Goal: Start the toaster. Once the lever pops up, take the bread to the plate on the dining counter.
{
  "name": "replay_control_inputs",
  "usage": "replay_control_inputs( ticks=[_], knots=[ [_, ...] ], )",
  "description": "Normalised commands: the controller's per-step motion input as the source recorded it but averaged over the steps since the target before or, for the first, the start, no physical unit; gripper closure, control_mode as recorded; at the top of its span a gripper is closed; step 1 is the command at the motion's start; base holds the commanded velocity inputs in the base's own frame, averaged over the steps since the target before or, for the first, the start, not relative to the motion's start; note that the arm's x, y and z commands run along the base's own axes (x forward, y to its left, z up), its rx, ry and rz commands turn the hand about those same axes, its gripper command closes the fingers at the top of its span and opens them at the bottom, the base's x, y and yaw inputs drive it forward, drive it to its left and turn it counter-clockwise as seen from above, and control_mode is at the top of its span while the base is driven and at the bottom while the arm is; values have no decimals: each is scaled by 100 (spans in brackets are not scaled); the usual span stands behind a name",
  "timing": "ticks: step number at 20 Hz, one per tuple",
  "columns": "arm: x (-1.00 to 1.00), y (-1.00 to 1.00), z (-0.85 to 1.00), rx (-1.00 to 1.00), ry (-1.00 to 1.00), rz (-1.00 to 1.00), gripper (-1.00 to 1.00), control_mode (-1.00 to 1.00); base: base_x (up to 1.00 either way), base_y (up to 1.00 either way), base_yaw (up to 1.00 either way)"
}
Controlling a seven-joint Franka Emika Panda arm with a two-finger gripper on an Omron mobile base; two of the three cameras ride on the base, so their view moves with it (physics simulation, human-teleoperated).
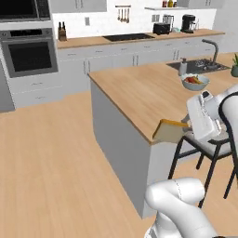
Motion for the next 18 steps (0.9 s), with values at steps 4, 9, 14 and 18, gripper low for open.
replay_control_inputs(
  ticks=[4, 9, 14, 18],
  knots=[
    [0, 0, 0, 0, 0, 0, 100, 100, -38, -70, 14],
    [0, 0, 0, 0, 0, 0, 100, 100, -19, -100, 13],
    [0, 0, 0, 0, 0, 0, 100, 100, 0, -100, 10],
    [0, 0, 0, 0, 0, 0, 100, 100, -1, -100, 28]
  ],
)
